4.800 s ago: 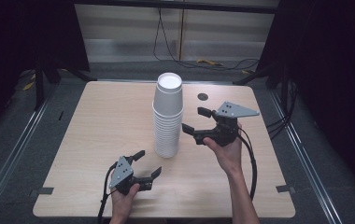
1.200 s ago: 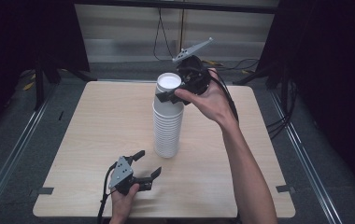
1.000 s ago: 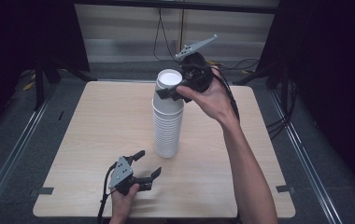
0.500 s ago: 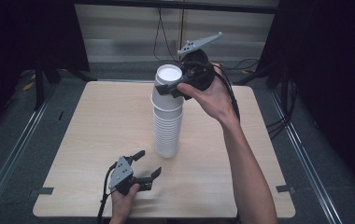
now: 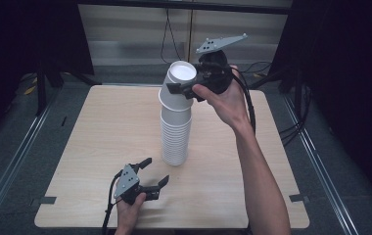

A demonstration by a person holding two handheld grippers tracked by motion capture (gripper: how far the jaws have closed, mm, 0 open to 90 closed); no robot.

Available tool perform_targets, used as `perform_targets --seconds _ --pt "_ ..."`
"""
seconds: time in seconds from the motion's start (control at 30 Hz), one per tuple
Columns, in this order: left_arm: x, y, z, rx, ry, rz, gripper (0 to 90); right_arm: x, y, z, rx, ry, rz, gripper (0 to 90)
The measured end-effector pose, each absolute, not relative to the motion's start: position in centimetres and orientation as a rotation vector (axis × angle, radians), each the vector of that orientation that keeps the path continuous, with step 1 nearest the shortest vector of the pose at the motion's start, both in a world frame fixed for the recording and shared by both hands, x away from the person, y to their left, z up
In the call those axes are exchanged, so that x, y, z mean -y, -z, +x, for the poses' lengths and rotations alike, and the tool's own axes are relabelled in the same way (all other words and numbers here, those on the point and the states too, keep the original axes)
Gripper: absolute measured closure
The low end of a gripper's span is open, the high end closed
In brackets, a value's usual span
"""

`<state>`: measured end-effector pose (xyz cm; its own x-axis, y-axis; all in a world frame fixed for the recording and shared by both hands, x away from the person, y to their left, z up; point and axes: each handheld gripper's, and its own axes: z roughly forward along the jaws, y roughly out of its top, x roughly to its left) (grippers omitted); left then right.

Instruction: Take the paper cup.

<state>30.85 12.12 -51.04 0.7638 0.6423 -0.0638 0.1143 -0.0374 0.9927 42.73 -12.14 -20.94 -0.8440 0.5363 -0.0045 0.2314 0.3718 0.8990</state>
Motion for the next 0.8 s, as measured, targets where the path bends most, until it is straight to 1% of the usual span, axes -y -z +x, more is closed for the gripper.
perform_targets --seconds 0.8 --pt "-12.1 51.0 30.9 -0.621 -0.471 1.579 15.9 14.6 20.6 41.6 -2.185 -1.695 0.658 23.1"
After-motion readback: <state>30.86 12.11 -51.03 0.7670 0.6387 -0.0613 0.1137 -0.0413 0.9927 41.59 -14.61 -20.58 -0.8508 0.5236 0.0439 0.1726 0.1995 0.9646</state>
